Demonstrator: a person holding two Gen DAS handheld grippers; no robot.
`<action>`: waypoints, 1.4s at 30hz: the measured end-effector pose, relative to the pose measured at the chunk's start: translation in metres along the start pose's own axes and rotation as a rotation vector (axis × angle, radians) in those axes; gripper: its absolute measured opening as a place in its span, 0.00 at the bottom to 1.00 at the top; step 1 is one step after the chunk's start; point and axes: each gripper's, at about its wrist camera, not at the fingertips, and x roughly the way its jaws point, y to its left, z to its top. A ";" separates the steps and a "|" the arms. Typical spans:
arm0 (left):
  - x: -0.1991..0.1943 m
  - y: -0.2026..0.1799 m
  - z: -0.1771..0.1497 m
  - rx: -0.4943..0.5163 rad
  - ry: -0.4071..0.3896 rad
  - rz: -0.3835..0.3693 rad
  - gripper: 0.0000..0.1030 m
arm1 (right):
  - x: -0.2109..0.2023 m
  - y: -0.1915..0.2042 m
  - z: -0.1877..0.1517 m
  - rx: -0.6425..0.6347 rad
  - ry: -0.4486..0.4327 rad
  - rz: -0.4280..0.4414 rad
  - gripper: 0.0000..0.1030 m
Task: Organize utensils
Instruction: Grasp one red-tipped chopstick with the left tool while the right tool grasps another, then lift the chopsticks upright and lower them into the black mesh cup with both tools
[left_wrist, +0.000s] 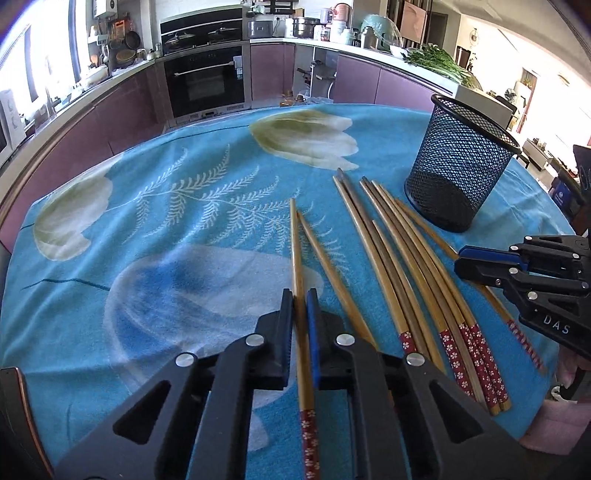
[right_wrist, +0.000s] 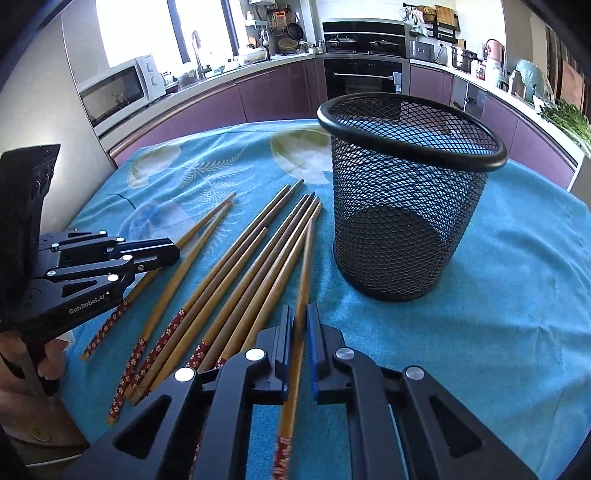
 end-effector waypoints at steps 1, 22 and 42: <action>-0.001 0.001 -0.001 -0.004 -0.001 -0.004 0.08 | -0.001 0.000 0.000 0.001 -0.005 0.004 0.06; -0.116 0.002 0.025 0.018 -0.248 -0.266 0.07 | -0.082 -0.004 0.015 -0.013 -0.264 0.139 0.05; -0.191 -0.034 0.112 0.048 -0.489 -0.427 0.07 | -0.158 -0.032 0.082 -0.039 -0.535 0.148 0.05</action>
